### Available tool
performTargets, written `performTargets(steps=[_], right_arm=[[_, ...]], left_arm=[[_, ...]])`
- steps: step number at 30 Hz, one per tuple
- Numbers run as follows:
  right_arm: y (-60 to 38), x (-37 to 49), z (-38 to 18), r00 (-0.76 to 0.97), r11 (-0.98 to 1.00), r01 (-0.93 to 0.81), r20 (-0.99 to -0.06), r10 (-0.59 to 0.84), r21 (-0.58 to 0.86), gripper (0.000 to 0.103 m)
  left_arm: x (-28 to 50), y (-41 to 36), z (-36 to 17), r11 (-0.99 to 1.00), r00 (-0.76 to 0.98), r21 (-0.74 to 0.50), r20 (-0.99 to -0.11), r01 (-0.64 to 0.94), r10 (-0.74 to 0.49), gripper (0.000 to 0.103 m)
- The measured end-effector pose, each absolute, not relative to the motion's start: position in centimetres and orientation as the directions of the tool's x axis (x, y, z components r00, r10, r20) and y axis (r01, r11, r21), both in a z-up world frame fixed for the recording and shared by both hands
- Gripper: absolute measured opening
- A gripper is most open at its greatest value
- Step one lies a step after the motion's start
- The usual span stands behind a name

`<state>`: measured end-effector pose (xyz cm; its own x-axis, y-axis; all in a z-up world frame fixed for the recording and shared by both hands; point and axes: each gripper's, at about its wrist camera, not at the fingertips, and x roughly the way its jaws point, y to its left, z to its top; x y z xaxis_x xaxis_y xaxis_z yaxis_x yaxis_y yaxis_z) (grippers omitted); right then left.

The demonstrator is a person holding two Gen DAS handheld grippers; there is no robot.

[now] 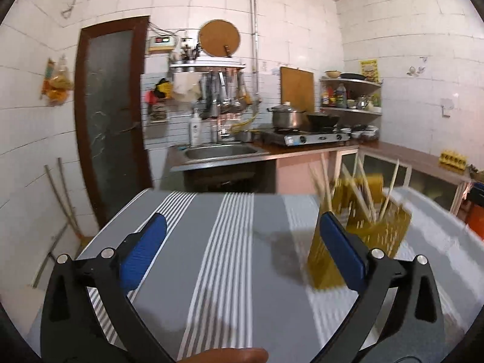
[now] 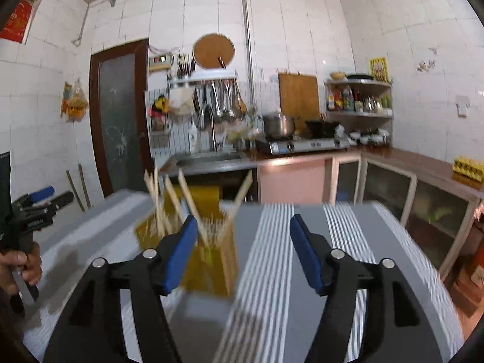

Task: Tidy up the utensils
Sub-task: 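Withdraw both grippers up and away from the caddy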

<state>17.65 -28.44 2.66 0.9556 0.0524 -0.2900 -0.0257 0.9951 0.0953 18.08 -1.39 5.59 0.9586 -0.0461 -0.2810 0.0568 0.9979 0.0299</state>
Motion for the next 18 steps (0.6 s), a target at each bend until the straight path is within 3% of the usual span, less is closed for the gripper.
performTargets(steps=[5, 12, 18], right_arm=[[-27.9, 11.9, -1.4, 0.944, 0.995, 0.017, -0.329, 0.018, 0.102, 0.068], [-26.5, 6.8, -3.4, 0.969, 0.998, 0.058, -0.242, -0.054, 0.009, 0.068], [-27.0, 6.3, -3.9, 0.978, 0.997, 0.075, -0.197, -0.071, 0.012, 0.068]], left_arm=[[12.2, -0.5, 1.9, 0.999, 0.949, -0.022, -0.315, 0.029, -0.034, 0.098], [7.8, -0.4, -0.5, 1.0, 0.95, -0.014, -0.311, 0.028, -0.031, 0.098], [7.1, -0.7, -1.2, 0.999, 0.957, -0.012, -0.289, 0.037, -0.039, 0.098]])
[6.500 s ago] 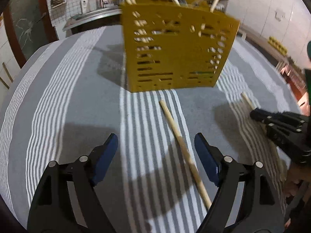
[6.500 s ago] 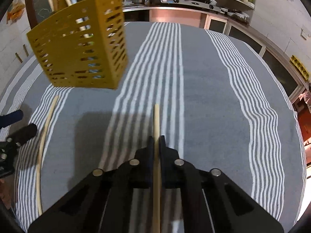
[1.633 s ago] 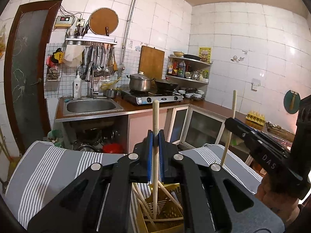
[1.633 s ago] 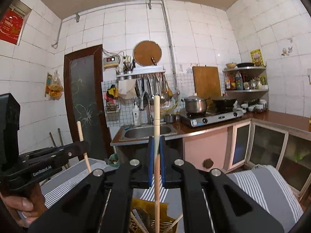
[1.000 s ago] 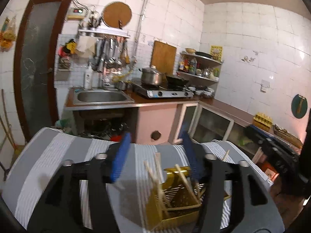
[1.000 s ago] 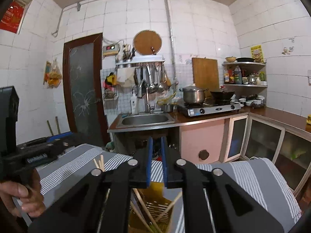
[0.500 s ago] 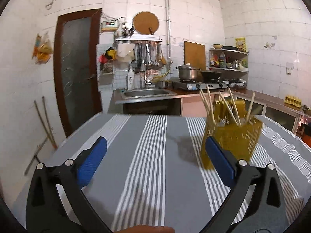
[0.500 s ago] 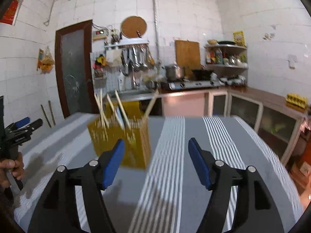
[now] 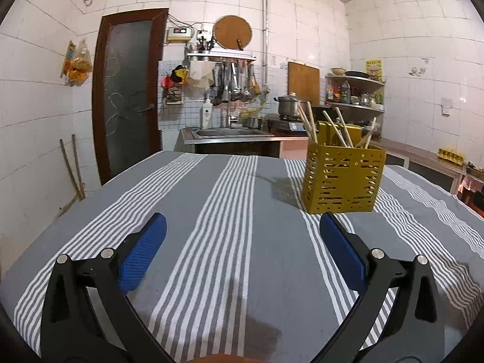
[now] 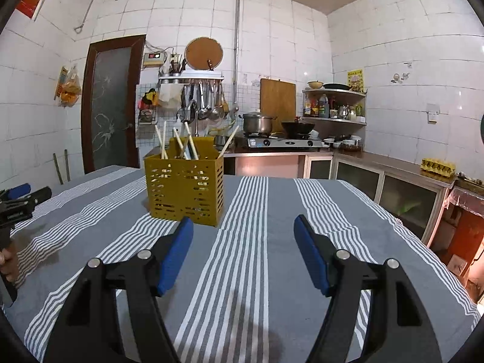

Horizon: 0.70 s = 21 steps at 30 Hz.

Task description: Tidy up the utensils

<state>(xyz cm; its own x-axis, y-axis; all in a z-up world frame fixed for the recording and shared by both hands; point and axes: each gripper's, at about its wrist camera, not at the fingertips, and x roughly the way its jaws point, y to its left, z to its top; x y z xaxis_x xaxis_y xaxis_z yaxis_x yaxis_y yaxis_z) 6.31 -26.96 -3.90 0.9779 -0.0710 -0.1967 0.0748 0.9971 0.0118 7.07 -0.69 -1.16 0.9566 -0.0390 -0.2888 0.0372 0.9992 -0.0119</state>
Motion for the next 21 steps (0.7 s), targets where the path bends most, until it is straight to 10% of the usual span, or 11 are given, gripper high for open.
performTargets(steps=[21], right_arm=[[-26.6, 6.1, -4.6, 0.981, 0.994, 0.109, -0.161, -0.111, -0.019, 0.068]], left_arm=[[5.5, -1.3, -1.6, 0.999, 0.977, 0.04, -0.214, 0.033, -0.023, 0.098]])
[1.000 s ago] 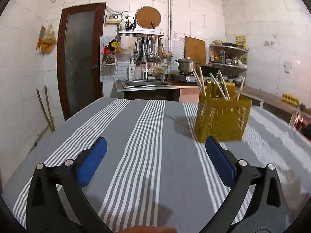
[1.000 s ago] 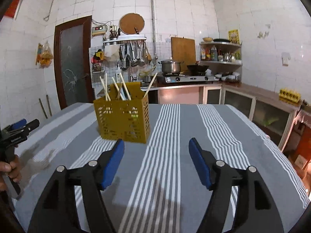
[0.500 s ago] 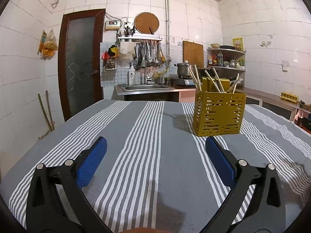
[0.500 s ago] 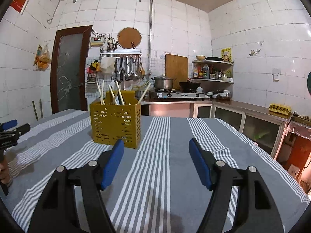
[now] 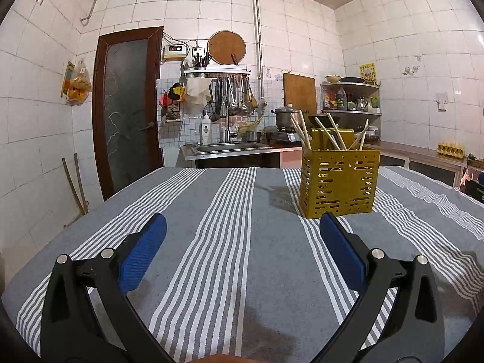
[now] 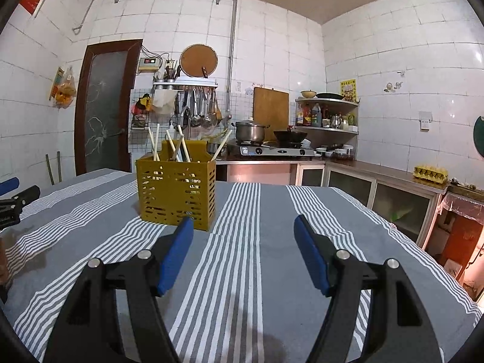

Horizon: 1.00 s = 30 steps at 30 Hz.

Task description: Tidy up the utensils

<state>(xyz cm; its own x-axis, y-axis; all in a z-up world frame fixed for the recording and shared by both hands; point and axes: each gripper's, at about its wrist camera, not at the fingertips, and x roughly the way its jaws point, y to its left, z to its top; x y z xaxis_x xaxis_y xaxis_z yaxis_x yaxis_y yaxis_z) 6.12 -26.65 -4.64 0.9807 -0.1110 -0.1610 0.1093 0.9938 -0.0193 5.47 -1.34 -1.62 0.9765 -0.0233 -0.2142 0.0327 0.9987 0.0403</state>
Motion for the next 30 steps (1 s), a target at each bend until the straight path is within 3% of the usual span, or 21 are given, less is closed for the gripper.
performTargets(steps=[30], right_arm=[[-26.91, 6.4, -5.08, 0.976, 0.993, 0.114, -0.186, -0.115, -0.016, 0.071]], left_arm=[[5.92, -1.04, -1.78, 0.999, 0.973, 0.031, -0.228, 0.033, -0.025, 0.098]])
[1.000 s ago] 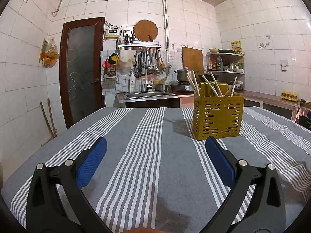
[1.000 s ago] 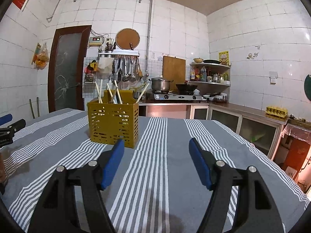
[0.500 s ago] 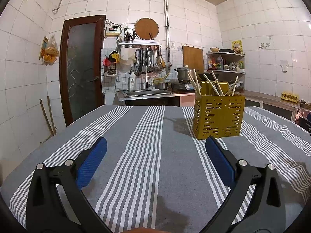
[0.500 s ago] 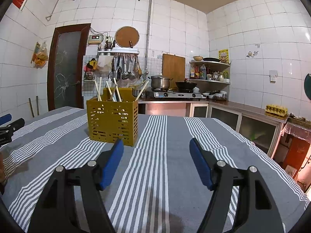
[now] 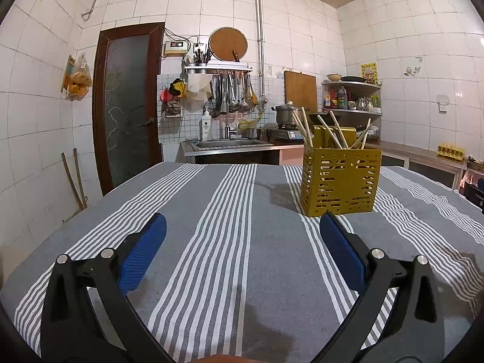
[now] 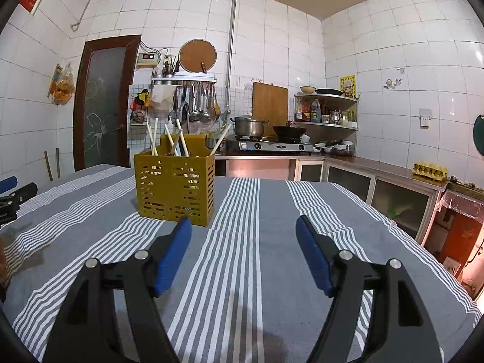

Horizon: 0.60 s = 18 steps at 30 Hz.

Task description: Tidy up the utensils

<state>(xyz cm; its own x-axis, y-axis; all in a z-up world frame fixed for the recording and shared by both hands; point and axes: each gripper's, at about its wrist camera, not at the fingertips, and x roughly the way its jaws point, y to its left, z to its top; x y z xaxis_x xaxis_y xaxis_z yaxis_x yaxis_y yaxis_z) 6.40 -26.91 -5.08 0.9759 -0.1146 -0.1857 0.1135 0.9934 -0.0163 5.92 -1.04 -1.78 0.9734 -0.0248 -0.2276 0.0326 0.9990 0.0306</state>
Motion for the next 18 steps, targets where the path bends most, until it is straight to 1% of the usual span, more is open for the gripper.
performTargets(steps=[7, 15, 18], right_arm=[[-26.9, 6.49, -5.14, 0.976, 0.993, 0.114, -0.187, -0.115, -0.017, 0.071], [-27.08, 6.61, -5.27, 0.976, 0.994, 0.113, -0.187, -0.113, -0.012, 0.071], [-27.04, 6.58, -5.24, 0.976, 0.993, 0.113, -0.186, -0.114, -0.014, 0.071]], left_arm=[[5.97, -1.19, -1.81, 0.999, 0.974, 0.029, -0.224, 0.032, -0.025, 0.098], [5.84, -1.75, -1.64, 0.998, 0.976, 0.056, -0.215, 0.038, -0.025, 0.098], [6.05, -1.56, -1.28, 0.998, 0.977, 0.039, -0.211, 0.041, -0.032, 0.098]])
